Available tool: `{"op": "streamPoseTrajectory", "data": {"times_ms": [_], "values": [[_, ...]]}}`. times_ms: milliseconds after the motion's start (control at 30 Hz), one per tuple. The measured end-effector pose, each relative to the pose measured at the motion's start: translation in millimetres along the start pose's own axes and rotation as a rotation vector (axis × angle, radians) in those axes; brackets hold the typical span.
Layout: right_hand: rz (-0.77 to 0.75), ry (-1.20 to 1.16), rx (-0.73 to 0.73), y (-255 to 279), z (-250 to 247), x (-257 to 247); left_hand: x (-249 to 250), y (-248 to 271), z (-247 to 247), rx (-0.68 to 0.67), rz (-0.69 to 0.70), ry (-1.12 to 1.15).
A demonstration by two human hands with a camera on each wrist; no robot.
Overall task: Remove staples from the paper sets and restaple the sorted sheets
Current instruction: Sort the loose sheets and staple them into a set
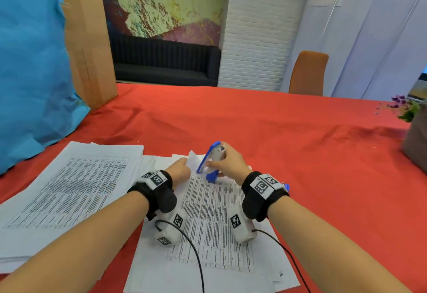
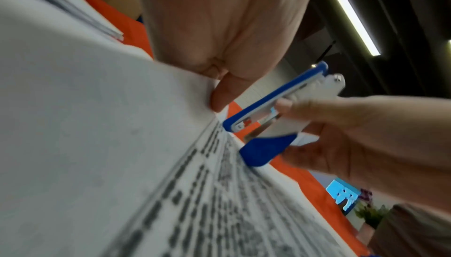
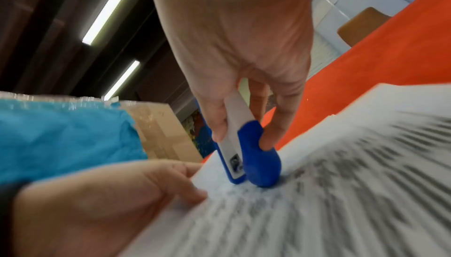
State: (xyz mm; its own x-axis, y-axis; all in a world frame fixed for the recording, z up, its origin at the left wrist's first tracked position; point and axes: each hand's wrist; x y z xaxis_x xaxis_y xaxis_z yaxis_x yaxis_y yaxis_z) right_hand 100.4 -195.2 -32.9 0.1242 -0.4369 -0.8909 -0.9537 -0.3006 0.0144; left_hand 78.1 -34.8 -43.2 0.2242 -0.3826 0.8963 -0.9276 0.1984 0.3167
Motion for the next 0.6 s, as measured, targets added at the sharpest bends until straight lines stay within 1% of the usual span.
{"op": "streamPoseTrajectory", "data": {"times_ms": [100,233,300,367,400,433,467,533,567,600], "values": [[-0.005,0.045,0.021,3.3,1.8,8.4,-4.0,-3.1,-1.0,-0.023,0.000,0.015],[0.004,0.085,0.055,3.7,-13.5,4.0,-4.7,-4.3,-0.3,0.011,-0.030,-0.002],[-0.069,0.083,0.151,4.6,-24.6,-3.6,-7.4,-8.6,-1.5,0.025,-0.043,-0.014],[-0.182,0.036,0.313,8.2,-30.9,-9.9,-7.6,-9.5,-1.8,0.024,-0.046,-0.029],[-0.213,0.038,0.376,10.7,-30.9,-8.7,-7.7,-9.7,-1.6,0.021,-0.051,-0.043],[-0.205,0.077,0.399,12.5,-28.9,-3.2,-7.7,-10.0,-1.6,0.021,-0.047,-0.054],[-0.147,0.150,0.364,14.8,-24.4,5.1,-8.0,-10.7,-1.7,0.026,-0.047,-0.059],[0.032,0.250,0.198,18.8,-15.9,25.0,-9.5,-12.8,-1.6,0.034,-0.045,-0.062],[0.079,0.224,0.150,19.3,-15.2,32.7,-9.1,-12.8,-0.6,0.032,-0.037,-0.070],[0.094,0.176,0.134,18.6,-16.6,36.7,-7.7,-12.6,-0.3,0.030,-0.033,-0.083]]}}
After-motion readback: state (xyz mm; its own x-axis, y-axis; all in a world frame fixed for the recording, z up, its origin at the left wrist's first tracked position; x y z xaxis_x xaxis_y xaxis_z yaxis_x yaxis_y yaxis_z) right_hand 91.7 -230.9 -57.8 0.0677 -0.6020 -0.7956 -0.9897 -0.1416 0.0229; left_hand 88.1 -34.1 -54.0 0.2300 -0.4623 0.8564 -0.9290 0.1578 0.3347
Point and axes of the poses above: each hand's wrist, its own y-axis away from the middle knuckle, its own z-axis out of the palm, x = y × z, and after that the axes turned 12 degrees about -x, right-handed
